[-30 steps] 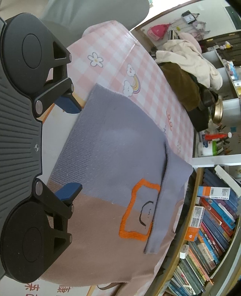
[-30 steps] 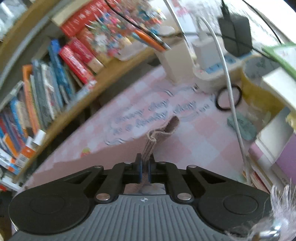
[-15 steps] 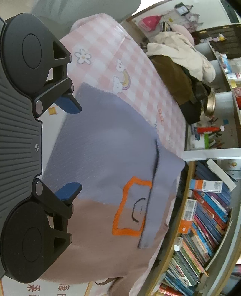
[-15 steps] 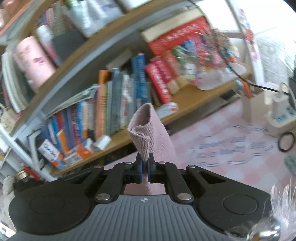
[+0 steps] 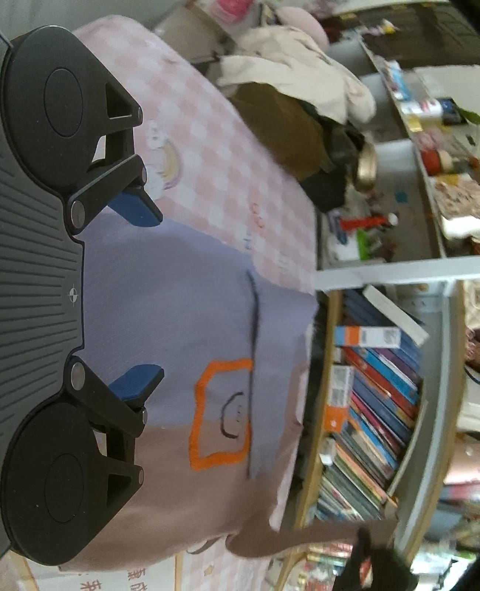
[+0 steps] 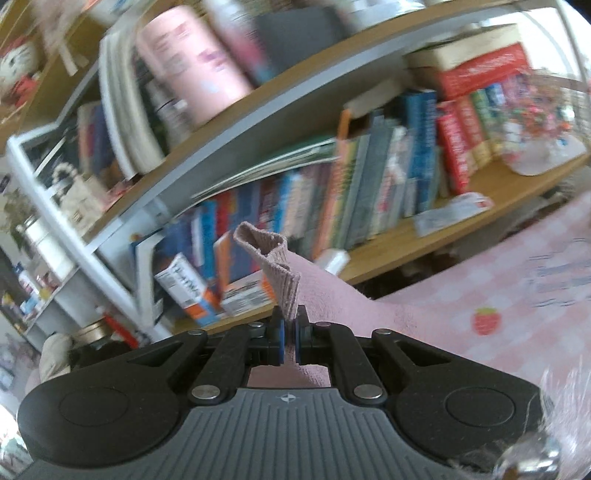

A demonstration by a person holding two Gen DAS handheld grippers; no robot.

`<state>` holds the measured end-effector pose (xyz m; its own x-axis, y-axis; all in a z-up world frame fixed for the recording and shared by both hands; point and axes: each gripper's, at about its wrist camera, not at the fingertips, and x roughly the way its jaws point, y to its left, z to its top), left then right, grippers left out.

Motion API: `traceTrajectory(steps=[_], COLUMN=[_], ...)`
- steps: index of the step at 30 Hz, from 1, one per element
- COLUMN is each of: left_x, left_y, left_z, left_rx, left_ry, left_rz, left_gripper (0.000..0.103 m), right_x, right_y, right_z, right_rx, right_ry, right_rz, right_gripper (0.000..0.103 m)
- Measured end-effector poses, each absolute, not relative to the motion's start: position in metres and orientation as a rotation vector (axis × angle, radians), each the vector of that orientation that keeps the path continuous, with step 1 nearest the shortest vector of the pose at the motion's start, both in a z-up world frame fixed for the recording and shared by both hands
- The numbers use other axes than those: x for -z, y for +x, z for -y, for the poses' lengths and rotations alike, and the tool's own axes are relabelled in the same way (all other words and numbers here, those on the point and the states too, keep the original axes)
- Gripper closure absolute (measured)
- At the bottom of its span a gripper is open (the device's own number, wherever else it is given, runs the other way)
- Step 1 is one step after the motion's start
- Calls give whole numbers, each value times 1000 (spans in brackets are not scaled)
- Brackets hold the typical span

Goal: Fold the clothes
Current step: 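Lift the brown sleeve with the right gripper and carry it across the body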

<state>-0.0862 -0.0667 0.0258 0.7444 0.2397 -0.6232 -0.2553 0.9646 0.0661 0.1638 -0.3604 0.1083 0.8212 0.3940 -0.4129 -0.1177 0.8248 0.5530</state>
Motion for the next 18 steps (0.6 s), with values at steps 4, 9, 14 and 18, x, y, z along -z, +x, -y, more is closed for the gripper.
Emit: traceTrajectory(steps=[4,9,14,18], left_x=[-26,-25,-20,-18], left_y=[-89,-90,-90,-89], left_z=[49,11,-14,-22], left_rx=[-249,-284,-282,-248], left_ry=[10,-15,-30,-19], left_rz=[-658,-655,-666,-667], left_gripper=[19,19,19,19], right_x=[-107,-104,-95,-83], right_y=[168,173,177,180], right_z=[313,259,214,187], right_rx=[-316,-339,-364,-368], right_ry=[506,468,414,391], right_rz=[-562,-578,-600,-640], right_gripper=[98,98,98,98])
